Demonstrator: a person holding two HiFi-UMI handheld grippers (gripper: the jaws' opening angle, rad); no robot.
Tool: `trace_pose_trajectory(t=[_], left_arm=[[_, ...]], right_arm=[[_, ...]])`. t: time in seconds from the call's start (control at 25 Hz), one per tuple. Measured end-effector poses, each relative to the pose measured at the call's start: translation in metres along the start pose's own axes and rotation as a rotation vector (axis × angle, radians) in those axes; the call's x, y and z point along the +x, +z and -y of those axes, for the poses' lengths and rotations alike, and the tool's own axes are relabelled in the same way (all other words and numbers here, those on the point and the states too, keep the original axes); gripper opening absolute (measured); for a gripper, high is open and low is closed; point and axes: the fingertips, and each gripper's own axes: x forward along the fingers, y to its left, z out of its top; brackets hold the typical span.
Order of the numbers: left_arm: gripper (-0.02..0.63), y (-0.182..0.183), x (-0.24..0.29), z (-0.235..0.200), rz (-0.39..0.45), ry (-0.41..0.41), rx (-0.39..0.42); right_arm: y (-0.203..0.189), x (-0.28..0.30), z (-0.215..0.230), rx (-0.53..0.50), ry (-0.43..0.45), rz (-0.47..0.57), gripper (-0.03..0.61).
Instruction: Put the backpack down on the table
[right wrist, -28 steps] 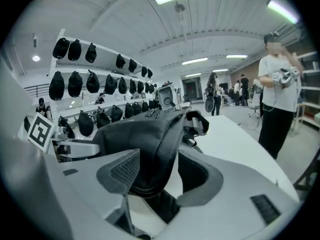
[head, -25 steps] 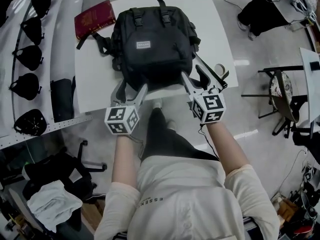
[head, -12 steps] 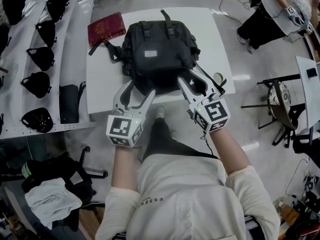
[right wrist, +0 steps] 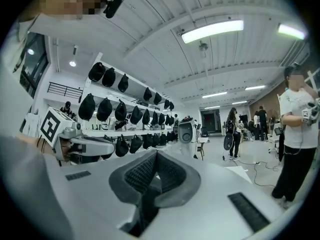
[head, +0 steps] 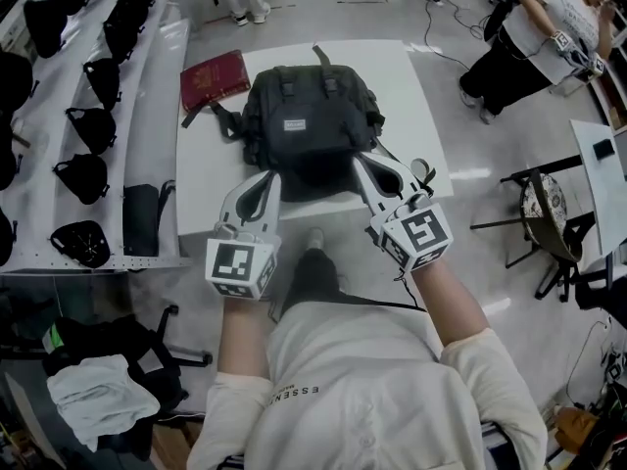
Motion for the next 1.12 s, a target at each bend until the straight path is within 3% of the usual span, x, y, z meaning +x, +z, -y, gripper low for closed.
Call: trace_pose_trajectory(t=[0.48,1.12], left_arm=[[0.002,0.015,0.001,-0.002,0.025,-0.006,-0.008],[0.002,0.023,0.014,-0.005,0.017,-0.007,-0.002]], right_arm=[[0.008,0.002,-0.012,-0.031,0.086,-0.006,0.014],[0.017,0.013,0.009,-0.039,0.057,0.015,0.014]])
